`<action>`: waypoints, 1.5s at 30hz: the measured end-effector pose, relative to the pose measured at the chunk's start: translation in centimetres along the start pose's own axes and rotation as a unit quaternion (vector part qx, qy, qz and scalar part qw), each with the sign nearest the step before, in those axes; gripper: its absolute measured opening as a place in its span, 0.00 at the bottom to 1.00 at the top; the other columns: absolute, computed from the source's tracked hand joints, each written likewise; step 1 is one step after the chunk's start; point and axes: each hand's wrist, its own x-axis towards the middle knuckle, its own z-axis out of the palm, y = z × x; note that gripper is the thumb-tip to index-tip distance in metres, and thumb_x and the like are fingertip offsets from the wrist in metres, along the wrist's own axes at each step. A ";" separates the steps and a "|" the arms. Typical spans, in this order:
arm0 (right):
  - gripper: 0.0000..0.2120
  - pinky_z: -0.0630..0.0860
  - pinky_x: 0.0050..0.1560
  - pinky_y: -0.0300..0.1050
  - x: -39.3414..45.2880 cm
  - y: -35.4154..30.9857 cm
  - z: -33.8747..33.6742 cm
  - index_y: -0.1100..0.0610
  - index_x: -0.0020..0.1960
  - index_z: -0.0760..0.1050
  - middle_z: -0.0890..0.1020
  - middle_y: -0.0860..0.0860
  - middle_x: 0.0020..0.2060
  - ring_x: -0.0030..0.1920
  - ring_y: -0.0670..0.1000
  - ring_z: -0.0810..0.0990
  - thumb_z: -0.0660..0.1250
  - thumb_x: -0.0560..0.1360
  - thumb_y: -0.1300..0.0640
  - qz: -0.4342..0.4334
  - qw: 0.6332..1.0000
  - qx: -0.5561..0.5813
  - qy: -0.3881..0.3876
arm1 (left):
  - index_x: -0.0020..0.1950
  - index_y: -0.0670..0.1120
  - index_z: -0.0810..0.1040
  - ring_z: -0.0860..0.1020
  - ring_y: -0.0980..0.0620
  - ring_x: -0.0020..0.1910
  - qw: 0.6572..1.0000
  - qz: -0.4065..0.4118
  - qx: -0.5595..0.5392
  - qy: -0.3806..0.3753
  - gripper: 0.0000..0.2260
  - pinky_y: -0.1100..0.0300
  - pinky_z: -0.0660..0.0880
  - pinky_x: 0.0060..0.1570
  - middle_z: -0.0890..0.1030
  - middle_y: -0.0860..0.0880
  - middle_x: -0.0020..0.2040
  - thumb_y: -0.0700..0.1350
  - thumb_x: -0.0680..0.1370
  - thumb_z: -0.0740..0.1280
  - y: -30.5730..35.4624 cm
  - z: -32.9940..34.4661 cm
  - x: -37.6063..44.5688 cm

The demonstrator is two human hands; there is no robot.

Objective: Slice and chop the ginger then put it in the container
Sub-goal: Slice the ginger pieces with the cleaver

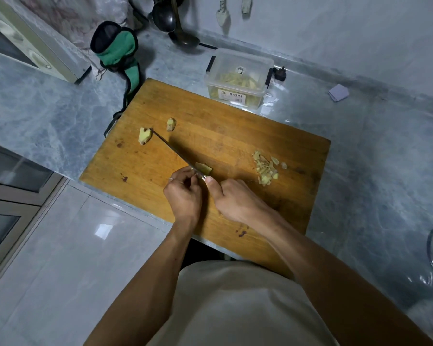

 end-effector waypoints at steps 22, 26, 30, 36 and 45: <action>0.32 0.66 0.31 0.48 -2.6 -0.4 -1.3 0.55 0.28 0.65 0.70 0.49 0.24 0.26 0.49 0.69 0.47 0.85 0.38 -0.032 0.999 0.012 0.003 | 0.47 0.38 0.85 0.81 0.52 0.46 1.000 -0.012 -0.024 -0.003 0.07 0.64 0.75 0.51 0.84 0.43 0.49 0.31 0.73 0.69 -0.1 -0.2 0.0; 0.32 0.65 0.31 0.46 -2.7 -0.3 -1.3 0.57 0.30 0.65 0.72 0.51 0.26 0.28 0.50 0.71 0.47 0.85 0.39 -0.042 0.999 0.001 0.008 | 0.45 0.38 0.85 0.81 0.51 0.46 0.999 -0.017 -0.028 0.001 0.07 0.63 0.76 0.51 0.85 0.44 0.47 0.31 0.72 0.69 0.3 -0.1 0.1; 0.32 0.68 0.33 0.49 -2.7 -0.3 -1.3 0.58 0.31 0.67 0.74 0.52 0.27 0.29 0.51 0.73 0.46 0.85 0.39 -0.034 0.999 0.003 0.014 | 0.45 0.39 0.85 0.82 0.51 0.47 0.999 -0.022 -0.042 0.004 0.06 0.60 0.78 0.52 0.85 0.44 0.48 0.32 0.72 0.70 0.4 0.2 0.2; 0.32 0.67 0.34 0.48 -2.7 -0.3 -1.0 0.57 0.31 0.66 0.73 0.51 0.28 0.30 0.50 0.72 0.46 0.85 0.39 -0.024 1.000 0.009 0.010 | 0.46 0.38 0.85 0.81 0.53 0.46 0.998 -0.038 -0.053 0.012 0.06 0.76 0.72 0.48 0.85 0.45 0.48 0.32 0.73 0.69 0.3 0.3 0.0; 0.33 0.70 0.34 0.50 -2.4 -0.5 -0.9 0.58 0.31 0.68 0.74 0.52 0.27 0.29 0.51 0.74 0.45 0.85 0.39 -0.023 1.000 -0.005 0.008 | 0.46 0.38 0.85 0.82 0.51 0.46 0.998 -0.035 -0.050 0.010 0.06 0.62 0.78 0.51 0.84 0.45 0.48 0.32 0.73 0.69 0.2 0.1 0.0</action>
